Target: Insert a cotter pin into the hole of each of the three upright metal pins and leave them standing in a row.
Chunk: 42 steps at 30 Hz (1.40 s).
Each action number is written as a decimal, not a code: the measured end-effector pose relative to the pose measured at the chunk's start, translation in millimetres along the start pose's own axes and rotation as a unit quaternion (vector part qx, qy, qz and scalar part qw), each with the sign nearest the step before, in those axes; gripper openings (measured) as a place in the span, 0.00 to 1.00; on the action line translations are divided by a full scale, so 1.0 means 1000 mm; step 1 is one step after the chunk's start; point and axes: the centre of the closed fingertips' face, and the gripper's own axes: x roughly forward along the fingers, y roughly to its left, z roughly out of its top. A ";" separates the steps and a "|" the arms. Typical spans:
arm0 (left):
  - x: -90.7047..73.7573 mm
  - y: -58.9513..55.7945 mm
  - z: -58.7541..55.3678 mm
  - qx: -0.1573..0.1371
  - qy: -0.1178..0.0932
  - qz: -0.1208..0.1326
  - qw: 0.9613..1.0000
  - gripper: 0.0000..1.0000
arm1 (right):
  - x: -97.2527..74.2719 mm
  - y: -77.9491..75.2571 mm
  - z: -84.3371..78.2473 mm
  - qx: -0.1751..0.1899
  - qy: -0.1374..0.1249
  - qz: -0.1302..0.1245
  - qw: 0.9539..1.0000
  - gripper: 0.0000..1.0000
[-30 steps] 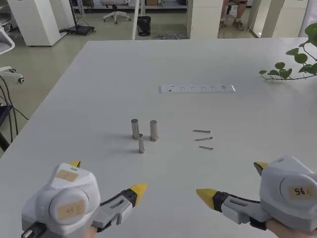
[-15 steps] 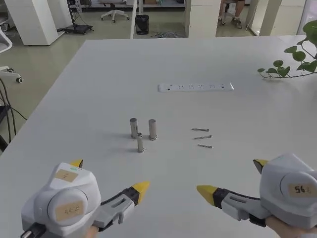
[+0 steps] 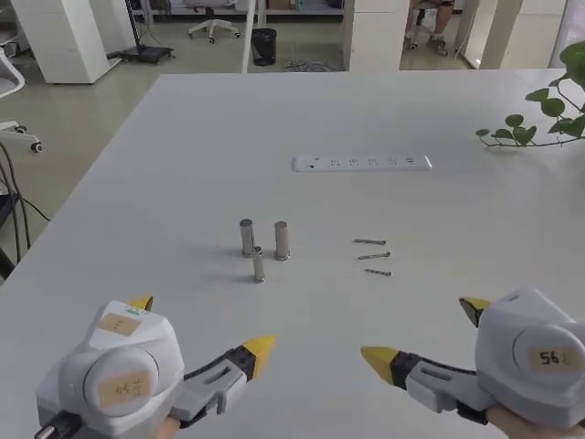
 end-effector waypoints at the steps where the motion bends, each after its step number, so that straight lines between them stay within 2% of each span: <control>1: 0.000 0.000 0.000 0.000 0.000 0.000 1.000 0.89 | 0.000 0.000 0.000 0.001 0.000 0.000 1.000 0.85; 15: 0.000 0.000 0.003 -0.005 -0.007 -0.001 1.000 0.89 | -0.002 -0.010 0.001 0.004 -0.001 -0.023 1.000 0.90; 21: 0.000 -0.005 0.005 -0.001 -0.013 -0.007 1.000 0.92 | -0.002 -0.008 0.001 0.006 -0.002 -0.018 1.000 0.90; 29: 0.000 -0.004 0.003 -0.004 -0.008 -0.007 1.000 0.97 | -0.001 -0.008 -0.001 0.011 0.002 -0.017 1.000 0.90; 34: 0.000 -0.006 0.004 -0.014 -0.011 -0.013 1.000 0.99 | -0.001 -0.006 0.000 0.011 0.000 -0.014 1.000 0.89; 37: -0.001 -0.009 0.008 -0.022 -0.019 -0.023 0.999 0.99 | -0.002 -0.006 0.001 0.010 -0.001 -0.013 1.000 0.89; 42: -0.003 -0.012 0.013 -0.014 -0.028 -0.030 0.999 0.99 | -0.005 -0.007 0.007 0.010 -0.009 -0.014 1.000 0.84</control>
